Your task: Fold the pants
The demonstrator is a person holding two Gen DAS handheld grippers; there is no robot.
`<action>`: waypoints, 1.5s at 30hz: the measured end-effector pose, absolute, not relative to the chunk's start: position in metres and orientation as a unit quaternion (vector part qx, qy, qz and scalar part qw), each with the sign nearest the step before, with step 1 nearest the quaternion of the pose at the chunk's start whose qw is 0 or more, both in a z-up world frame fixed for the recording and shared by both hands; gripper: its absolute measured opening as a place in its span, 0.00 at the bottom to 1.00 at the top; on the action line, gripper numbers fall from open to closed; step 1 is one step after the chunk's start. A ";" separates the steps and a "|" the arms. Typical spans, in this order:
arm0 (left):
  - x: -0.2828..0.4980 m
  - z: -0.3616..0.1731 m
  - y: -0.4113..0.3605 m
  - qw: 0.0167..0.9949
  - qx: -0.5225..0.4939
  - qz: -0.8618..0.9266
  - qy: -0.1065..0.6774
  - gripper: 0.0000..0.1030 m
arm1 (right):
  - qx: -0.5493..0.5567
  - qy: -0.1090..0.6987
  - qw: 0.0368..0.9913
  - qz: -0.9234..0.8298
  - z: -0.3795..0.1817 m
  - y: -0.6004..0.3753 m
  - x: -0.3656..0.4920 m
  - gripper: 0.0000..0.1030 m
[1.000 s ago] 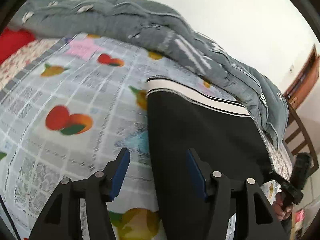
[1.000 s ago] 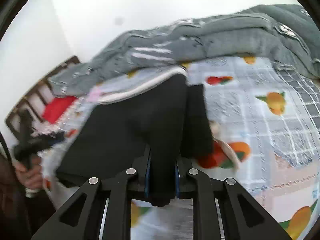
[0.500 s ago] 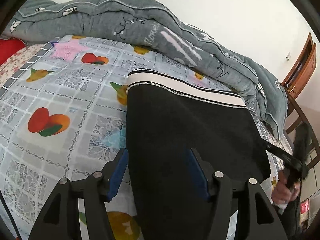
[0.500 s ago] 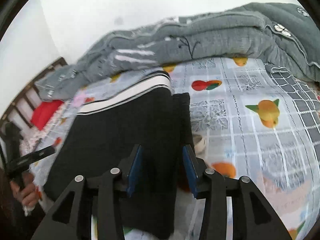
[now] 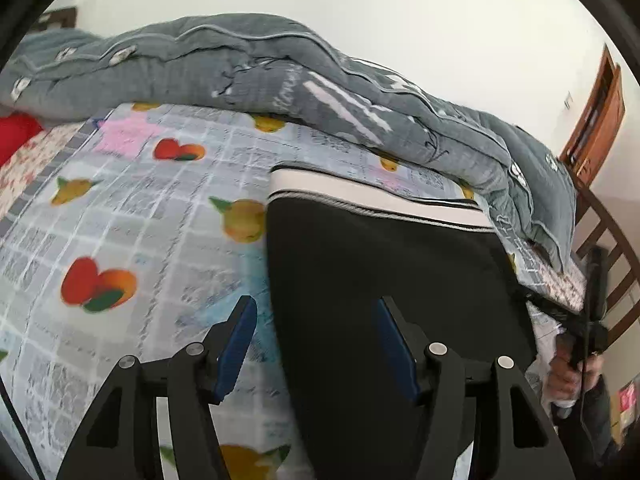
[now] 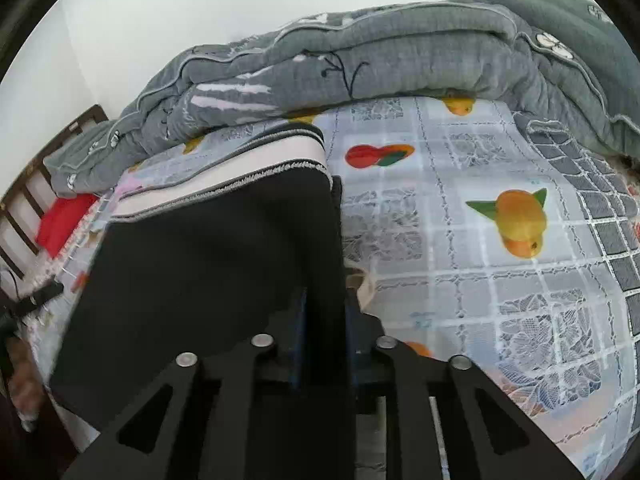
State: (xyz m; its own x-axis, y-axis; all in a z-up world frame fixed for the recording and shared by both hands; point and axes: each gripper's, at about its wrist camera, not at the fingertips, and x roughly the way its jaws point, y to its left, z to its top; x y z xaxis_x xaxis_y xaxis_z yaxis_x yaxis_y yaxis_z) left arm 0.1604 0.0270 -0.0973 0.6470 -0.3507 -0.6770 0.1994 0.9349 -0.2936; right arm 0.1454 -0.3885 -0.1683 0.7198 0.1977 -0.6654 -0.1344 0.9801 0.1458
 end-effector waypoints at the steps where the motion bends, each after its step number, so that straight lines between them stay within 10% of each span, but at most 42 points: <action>1: 0.163 -0.096 0.021 0.905 -0.086 -0.153 0.387 0.58 | 0.026 0.353 0.932 0.082 -0.158 -0.387 0.143 0.30; 45: 0.290 -0.125 -0.056 0.899 0.046 -0.176 0.399 0.62 | -0.079 0.355 0.928 0.079 -0.160 -0.332 0.261 0.37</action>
State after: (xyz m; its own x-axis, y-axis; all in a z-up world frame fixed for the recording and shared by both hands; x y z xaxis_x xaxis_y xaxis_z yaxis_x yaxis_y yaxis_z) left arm 0.2903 -0.0563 -0.1245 0.6205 -0.2790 -0.7329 0.3525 0.9341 -0.0571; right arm 0.2611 -0.3322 -0.1595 0.7350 0.0908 -0.6719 -0.2029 0.9750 -0.0901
